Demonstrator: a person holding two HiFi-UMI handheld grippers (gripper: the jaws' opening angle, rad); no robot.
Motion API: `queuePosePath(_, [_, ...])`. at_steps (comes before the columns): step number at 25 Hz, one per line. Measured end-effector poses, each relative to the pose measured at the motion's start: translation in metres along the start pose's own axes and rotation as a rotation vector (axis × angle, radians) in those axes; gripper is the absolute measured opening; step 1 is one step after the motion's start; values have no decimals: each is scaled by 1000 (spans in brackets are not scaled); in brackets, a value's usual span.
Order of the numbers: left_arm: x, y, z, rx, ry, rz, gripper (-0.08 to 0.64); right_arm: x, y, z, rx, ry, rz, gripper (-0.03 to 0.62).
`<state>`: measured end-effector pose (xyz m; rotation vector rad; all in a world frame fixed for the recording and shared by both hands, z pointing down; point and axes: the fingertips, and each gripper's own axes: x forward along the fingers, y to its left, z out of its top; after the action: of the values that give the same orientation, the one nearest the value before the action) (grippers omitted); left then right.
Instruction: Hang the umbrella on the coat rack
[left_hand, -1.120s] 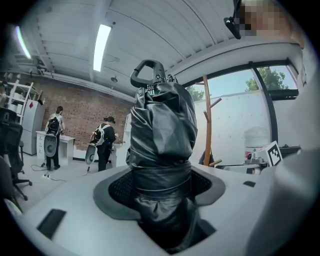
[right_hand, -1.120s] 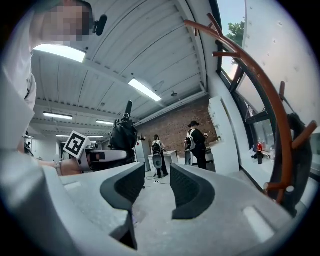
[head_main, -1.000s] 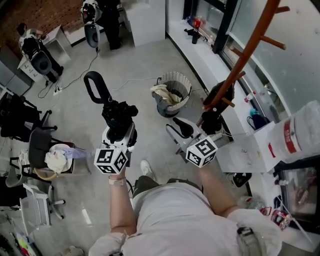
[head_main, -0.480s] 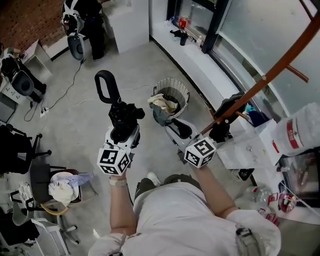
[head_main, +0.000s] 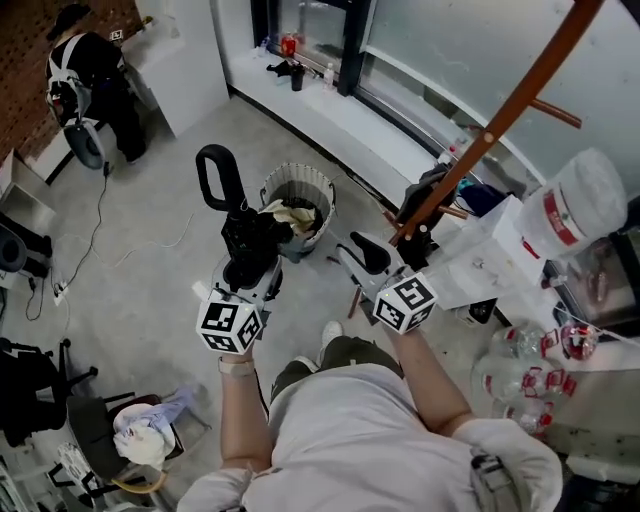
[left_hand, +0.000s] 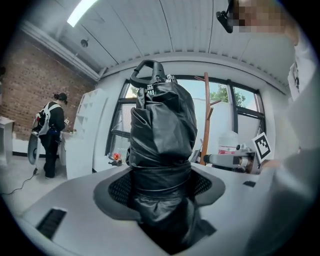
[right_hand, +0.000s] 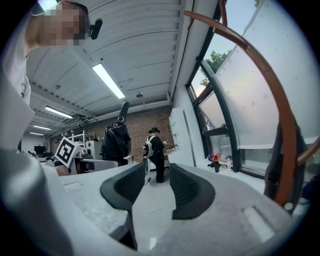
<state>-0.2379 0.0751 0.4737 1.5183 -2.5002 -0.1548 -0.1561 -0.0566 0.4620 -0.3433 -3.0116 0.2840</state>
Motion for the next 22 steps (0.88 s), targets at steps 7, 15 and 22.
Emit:
queuePosePath(7, [73, -33, 10, 50, 38, -151, 275, -22, -60, 16, 13, -46, -151, 160])
queuePosePath(15, [143, -67, 23, 133, 73, -271, 274, -45, -112, 34, 20, -92, -271, 160])
queuePosePath(22, [172, -105, 38, 175, 71, -404, 273, -65, -134, 44, 22, -110, -385, 160])
